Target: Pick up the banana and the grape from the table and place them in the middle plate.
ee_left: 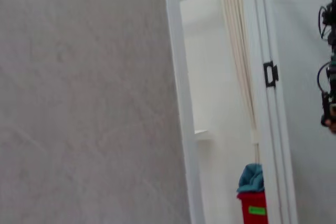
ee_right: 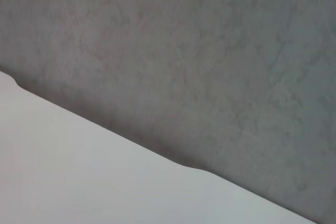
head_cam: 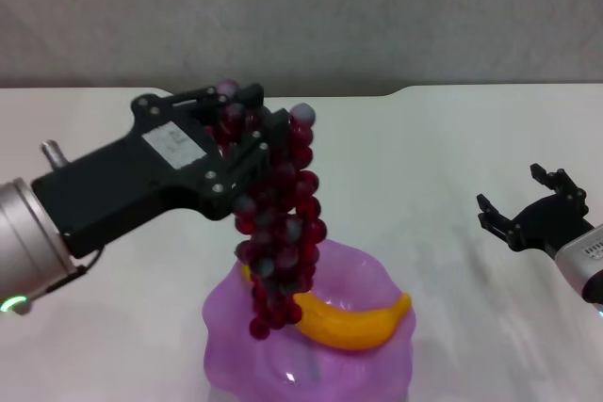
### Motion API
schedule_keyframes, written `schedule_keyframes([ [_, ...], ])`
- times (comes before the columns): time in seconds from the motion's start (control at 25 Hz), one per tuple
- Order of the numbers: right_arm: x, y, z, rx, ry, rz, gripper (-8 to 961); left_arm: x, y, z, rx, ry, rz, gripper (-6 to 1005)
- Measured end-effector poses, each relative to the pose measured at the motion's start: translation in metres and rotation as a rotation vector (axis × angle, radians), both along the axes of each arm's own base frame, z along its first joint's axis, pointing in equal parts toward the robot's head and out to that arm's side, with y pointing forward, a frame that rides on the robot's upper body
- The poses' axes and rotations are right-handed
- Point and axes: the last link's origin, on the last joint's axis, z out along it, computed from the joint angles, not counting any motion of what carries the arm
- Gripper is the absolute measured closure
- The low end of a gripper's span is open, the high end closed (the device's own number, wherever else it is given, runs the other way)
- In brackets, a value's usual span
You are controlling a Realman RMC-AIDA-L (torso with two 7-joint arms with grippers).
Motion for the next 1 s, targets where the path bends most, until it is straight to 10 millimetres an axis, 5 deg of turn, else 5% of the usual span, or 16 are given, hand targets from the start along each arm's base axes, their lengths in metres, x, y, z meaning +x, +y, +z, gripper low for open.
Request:
schedule_keyframes([
  [0.32,-0.002,0.001,0.001,0.005,0.0,0.011,75,-0.008,0.009,-0.034,-0.065,0.008,-0.038,715],
  [1.0,-0.003,0.003,0.001,0.003,0.001,0.012,76,-0.047,0.018,-0.066,-0.065,-0.001,-0.029,724],
])
